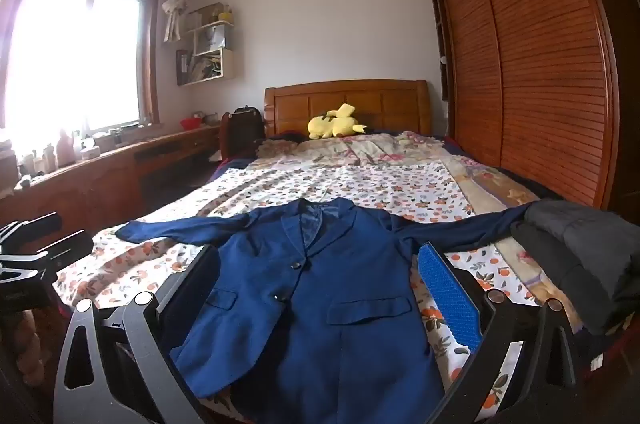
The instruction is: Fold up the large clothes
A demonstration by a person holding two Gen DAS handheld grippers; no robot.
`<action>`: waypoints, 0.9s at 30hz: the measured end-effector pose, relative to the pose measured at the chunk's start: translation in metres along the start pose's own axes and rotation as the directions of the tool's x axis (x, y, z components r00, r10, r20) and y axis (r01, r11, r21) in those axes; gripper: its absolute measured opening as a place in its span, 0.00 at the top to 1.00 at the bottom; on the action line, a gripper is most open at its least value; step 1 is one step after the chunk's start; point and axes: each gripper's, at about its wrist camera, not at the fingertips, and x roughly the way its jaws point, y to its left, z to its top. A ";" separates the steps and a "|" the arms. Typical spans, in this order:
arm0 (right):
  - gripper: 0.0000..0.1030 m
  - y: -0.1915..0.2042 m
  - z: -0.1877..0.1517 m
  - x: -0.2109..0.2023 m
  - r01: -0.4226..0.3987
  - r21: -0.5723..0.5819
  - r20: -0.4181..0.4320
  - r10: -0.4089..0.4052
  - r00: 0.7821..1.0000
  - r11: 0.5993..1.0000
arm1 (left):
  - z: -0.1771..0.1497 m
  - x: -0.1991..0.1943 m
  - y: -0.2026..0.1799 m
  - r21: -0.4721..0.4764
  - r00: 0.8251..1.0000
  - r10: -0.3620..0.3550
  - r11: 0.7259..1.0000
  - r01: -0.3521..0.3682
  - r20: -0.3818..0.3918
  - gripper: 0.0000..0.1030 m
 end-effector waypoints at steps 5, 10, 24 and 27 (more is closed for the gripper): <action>0.07 0.000 0.000 0.001 0.002 0.000 -0.009 -0.002 1.000 1.000 | 0.000 0.000 0.000 0.002 1.000 0.001 1.000 -0.001 0.002 0.02; 0.07 0.000 -0.001 0.001 0.001 -0.002 -0.010 -0.001 1.000 1.000 | 0.000 0.000 0.000 0.002 1.000 0.001 1.000 -0.001 0.004 0.02; 0.07 0.000 -0.006 0.003 0.001 -0.002 -0.007 -0.001 1.000 1.000 | 0.005 -0.015 -0.011 0.010 0.999 -0.007 1.000 0.006 0.031 0.02; 0.07 0.000 -0.007 0.003 -0.002 -0.002 -0.006 0.002 1.000 1.000 | 0.005 -0.017 -0.013 0.014 0.999 -0.006 1.000 0.006 0.035 0.02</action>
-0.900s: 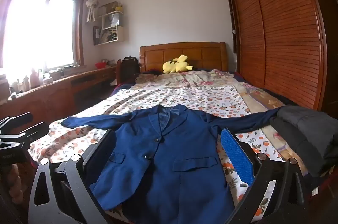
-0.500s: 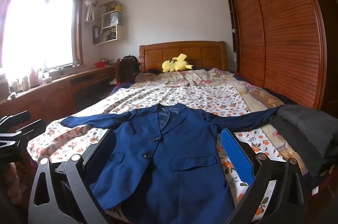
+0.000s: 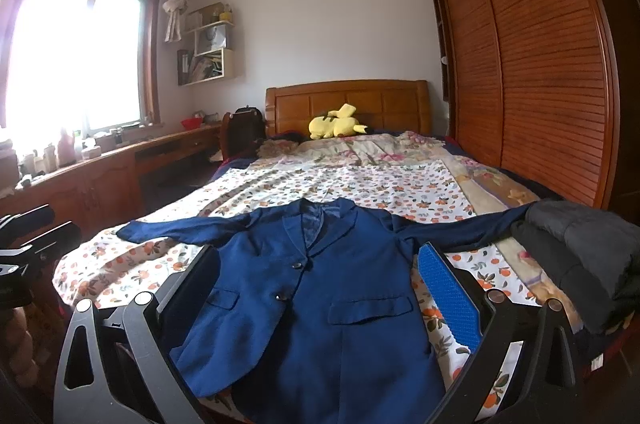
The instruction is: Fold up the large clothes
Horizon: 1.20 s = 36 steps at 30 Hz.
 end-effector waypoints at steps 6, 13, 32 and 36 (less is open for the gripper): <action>0.07 0.003 0.004 -0.002 0.002 -0.002 -0.001 -0.002 1.000 1.000 | 0.000 -0.002 -0.001 0.001 1.000 0.000 1.000 0.000 -0.001 0.02; 0.07 0.003 0.003 -0.002 0.003 -0.002 -0.001 -0.003 1.000 1.000 | -0.002 0.000 0.001 0.001 1.000 0.000 1.000 0.000 -0.006 0.02; 0.07 0.004 0.004 -0.001 0.004 -0.001 -0.004 -0.004 1.000 1.000 | -0.003 0.002 0.003 0.000 1.000 0.000 1.000 0.000 -0.007 0.02; 0.07 0.004 0.003 -0.002 0.003 -0.002 -0.004 -0.003 1.000 1.000 | -0.003 0.002 0.003 0.001 1.000 0.000 1.000 0.000 -0.008 0.02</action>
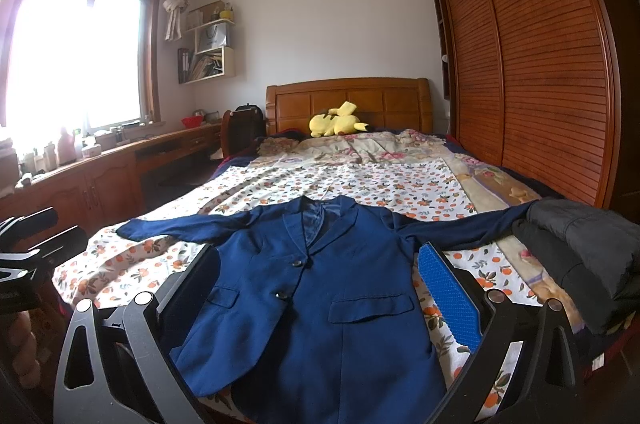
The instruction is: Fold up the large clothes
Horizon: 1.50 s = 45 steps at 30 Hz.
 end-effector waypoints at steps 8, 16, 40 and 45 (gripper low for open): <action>0.07 0.000 0.001 0.000 -0.001 0.000 0.000 0.001 1.000 1.000 | -0.001 0.001 0.001 -0.001 1.000 0.000 1.000 0.000 0.002 0.02; 0.07 0.000 0.001 0.000 -0.001 0.000 0.000 0.001 1.000 1.000 | -0.002 0.002 0.002 -0.001 1.000 0.000 1.000 0.000 0.001 0.02; 0.07 0.011 -0.010 0.019 -0.008 -0.009 -0.045 0.007 0.999 1.000 | -0.019 0.027 0.028 -0.045 0.998 0.022 0.999 -0.024 -0.052 0.02; 0.07 0.018 -0.012 0.028 -0.018 -0.014 -0.057 0.018 0.998 1.000 | -0.024 0.035 0.041 -0.062 0.997 0.035 0.997 -0.039 -0.067 0.02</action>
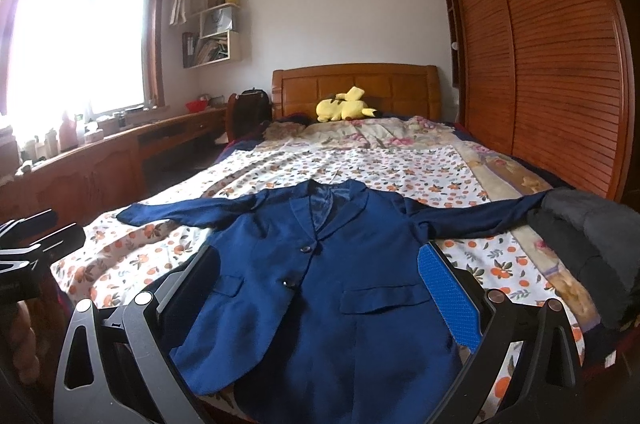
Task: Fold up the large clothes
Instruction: 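Move the left tool to the jacket sleeve cuff and close on it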
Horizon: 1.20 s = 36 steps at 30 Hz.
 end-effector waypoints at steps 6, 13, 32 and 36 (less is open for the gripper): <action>0.07 0.007 -0.001 0.018 -0.014 -0.008 -0.016 0.014 1.000 1.000 | -0.009 0.015 0.019 -0.021 0.999 0.023 0.999 -0.024 -0.029 0.02; 0.07 0.014 -0.006 0.049 -0.036 -0.012 -0.044 0.035 0.998 0.999 | -0.019 0.045 0.047 -0.052 0.996 0.056 0.997 -0.060 -0.072 0.02; 0.07 0.035 -0.010 0.153 -0.186 -0.067 -0.123 0.177 0.977 0.980 | -0.028 0.118 0.144 -0.108 0.966 0.196 0.970 -0.216 -0.167 0.02; 0.07 0.050 -0.006 0.176 -0.232 -0.107 -0.128 0.218 0.968 0.967 | -0.026 0.137 0.165 -0.113 0.956 0.223 0.962 -0.247 -0.190 0.02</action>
